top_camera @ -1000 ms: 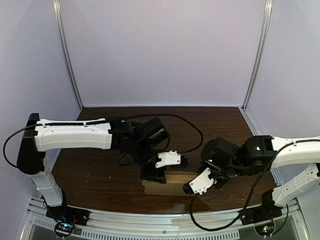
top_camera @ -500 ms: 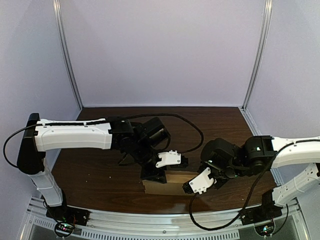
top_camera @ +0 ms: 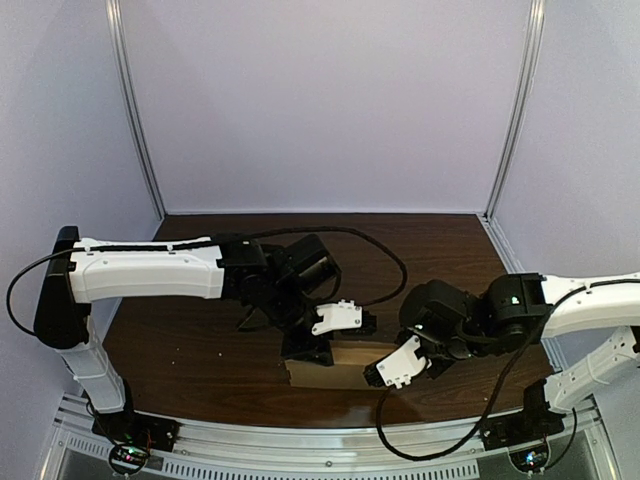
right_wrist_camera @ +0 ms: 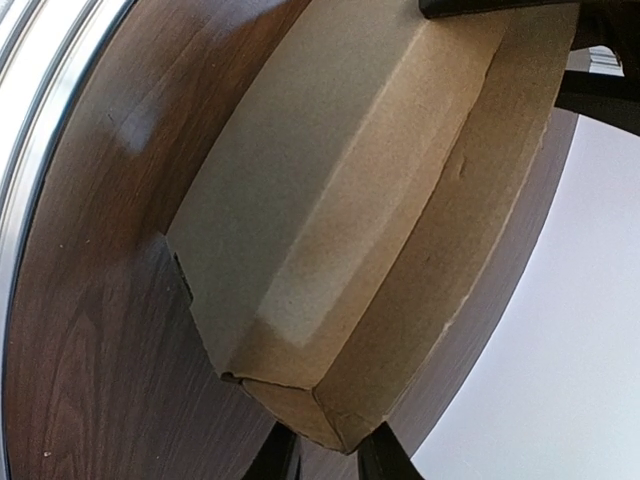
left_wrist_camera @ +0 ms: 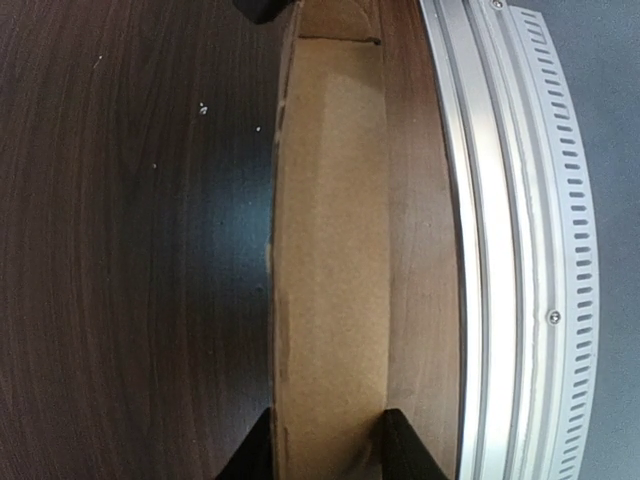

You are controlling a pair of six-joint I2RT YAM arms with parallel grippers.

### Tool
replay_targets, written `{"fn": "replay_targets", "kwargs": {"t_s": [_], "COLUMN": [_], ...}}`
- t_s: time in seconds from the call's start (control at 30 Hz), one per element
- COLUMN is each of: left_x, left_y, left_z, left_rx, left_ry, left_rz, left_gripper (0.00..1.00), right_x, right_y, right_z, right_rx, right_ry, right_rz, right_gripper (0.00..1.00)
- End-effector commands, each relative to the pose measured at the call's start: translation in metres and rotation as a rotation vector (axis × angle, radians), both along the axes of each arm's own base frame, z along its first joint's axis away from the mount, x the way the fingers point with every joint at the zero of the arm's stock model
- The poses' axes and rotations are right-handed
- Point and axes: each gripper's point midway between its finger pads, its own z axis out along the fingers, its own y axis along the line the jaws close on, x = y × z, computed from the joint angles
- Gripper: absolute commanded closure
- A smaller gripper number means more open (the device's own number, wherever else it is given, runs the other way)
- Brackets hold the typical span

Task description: Fold the paper box

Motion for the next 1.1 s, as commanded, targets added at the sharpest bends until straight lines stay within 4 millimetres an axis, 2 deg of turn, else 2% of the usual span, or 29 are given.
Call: {"fn": "replay_targets", "kwargs": {"t_s": [0.0,0.47,0.67,1.07], "left_x": [0.02,0.023,0.026,0.028], "left_y": [0.007,0.01,0.011,0.014], "left_z": [-0.019,-0.025,-0.029,-0.038], "left_rx": [0.052,0.064,0.076,0.098], "left_ry": [-0.054,-0.074,-0.084,-0.096], "left_rz": [0.072,0.087,0.095,0.097], "left_gripper": [0.69,0.69,0.69,0.69], "right_x": [-0.003,-0.007,-0.015,-0.016], "right_y": [-0.002,-0.015,-0.015,-0.027], "right_z": [-0.01,-0.03,-0.039,-0.059], "right_rx": [-0.034,-0.111,-0.121,-0.205], "right_ry": [-0.006,-0.11,-0.116,-0.261], "right_rz": [-0.021,0.038,0.058,0.144], "right_gripper": [0.82,0.81,0.81,0.8]}}
